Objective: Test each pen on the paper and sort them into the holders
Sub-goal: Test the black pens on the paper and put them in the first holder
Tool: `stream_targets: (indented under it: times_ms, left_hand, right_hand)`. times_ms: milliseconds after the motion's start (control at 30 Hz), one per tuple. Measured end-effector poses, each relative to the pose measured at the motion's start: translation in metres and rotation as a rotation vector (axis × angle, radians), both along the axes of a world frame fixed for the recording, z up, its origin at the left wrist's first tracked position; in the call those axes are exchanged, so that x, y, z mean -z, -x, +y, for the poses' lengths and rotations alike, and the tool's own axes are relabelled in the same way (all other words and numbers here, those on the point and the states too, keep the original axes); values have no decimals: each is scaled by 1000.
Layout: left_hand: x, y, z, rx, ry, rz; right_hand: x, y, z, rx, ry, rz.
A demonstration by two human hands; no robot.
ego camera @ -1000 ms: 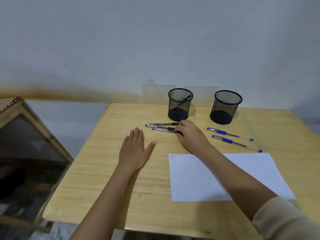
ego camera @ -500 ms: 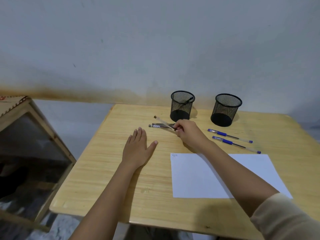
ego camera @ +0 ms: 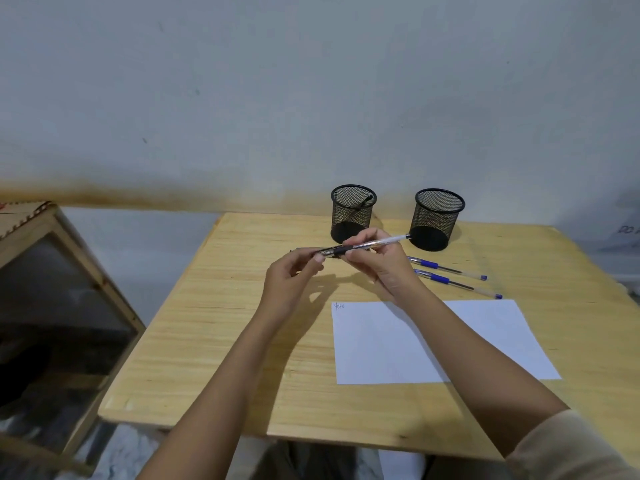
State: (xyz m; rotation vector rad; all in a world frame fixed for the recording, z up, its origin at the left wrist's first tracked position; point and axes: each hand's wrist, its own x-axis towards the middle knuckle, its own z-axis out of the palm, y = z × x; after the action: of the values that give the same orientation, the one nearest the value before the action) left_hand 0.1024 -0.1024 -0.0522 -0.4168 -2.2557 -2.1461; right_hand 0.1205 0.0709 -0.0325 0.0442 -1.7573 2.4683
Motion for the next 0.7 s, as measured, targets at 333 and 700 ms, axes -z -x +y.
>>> stream_targets:
  times_ms: [333,700]
  left_hand:
    - [-22,-6,-3,48,-119,73]
    - [-19,-10,-13,63,-93,66]
  right_hand:
    - [-10,-11,3,-32,-114,98]
    - [-4,-13,4,-17,-194,97]
